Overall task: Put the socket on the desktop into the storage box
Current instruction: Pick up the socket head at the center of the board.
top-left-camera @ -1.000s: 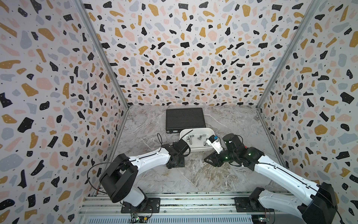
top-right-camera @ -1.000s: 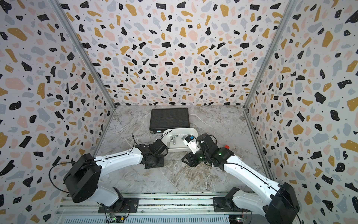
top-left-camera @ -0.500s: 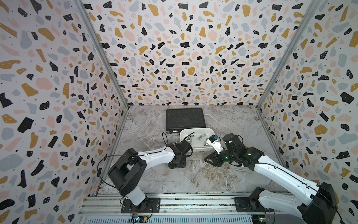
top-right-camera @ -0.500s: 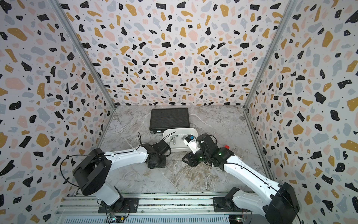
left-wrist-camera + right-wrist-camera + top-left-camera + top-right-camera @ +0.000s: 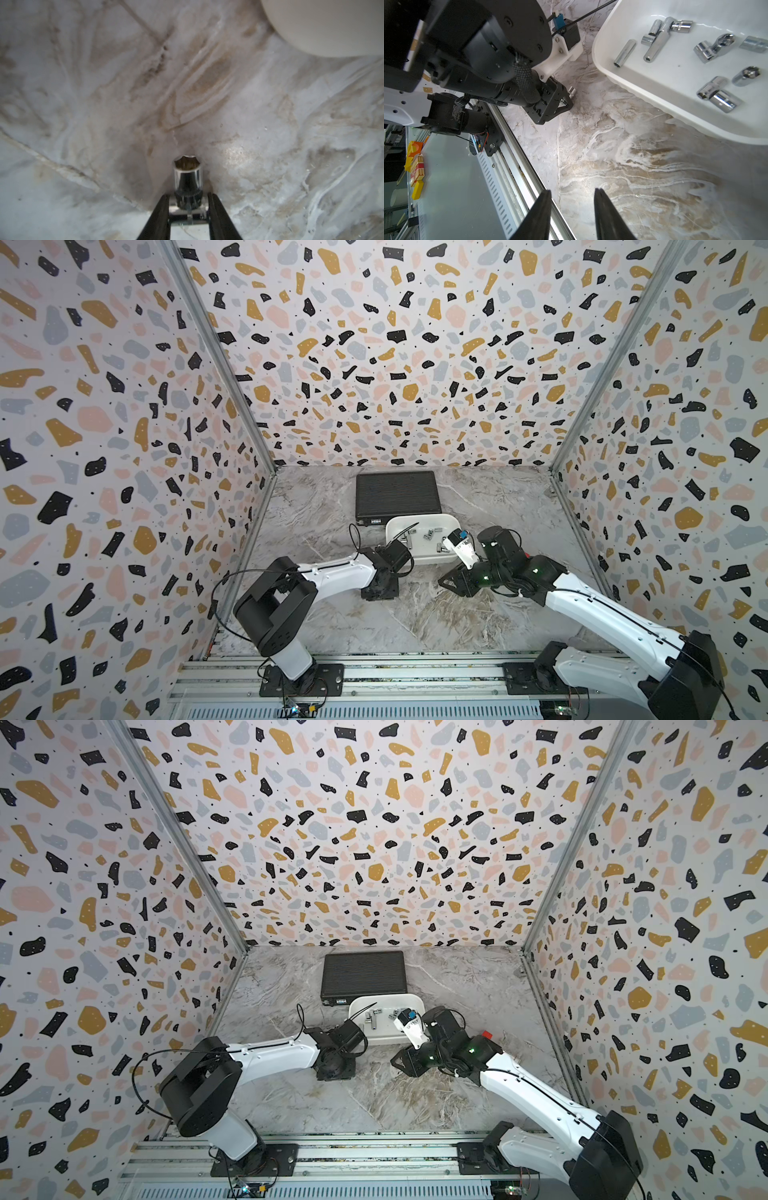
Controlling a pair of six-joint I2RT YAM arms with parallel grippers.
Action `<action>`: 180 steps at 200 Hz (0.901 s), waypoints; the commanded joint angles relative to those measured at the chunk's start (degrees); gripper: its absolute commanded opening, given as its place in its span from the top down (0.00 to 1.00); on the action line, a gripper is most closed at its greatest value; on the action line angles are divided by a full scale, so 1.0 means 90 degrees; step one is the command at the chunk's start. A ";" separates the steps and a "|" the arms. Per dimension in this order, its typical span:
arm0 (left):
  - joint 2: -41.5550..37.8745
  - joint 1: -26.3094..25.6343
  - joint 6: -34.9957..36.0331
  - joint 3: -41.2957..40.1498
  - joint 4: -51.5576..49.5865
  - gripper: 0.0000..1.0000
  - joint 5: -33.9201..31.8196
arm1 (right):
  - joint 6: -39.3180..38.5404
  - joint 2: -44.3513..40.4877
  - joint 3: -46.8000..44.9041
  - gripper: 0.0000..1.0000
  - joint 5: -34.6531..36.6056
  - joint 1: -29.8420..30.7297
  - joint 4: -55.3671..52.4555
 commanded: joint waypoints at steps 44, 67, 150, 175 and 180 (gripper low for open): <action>-0.0052 -0.0035 0.0020 0.0046 -0.0038 0.81 -0.0026 | -0.0025 -0.0060 -0.0016 0.61 0.0127 0.0031 0.0018; -0.0293 -0.0044 0.0064 0.0022 -0.0153 0.82 -0.0028 | 0.0004 -0.0059 -0.0019 0.61 0.0112 0.0031 0.0009; -0.1188 -0.0035 0.0698 0.0749 -0.0951 0.82 -0.0081 | 0.0204 -0.0035 -0.0026 0.61 0.0111 0.0031 0.0146; -0.1080 0.0037 0.0946 0.1214 -0.1072 0.82 -0.0041 | 0.0278 -0.0030 -0.0039 0.61 0.0188 0.0031 0.0145; -0.1035 0.0059 0.0995 0.1317 -0.1101 0.82 -0.0038 | 0.0289 -0.0031 -0.0027 0.61 0.0188 0.0031 0.0145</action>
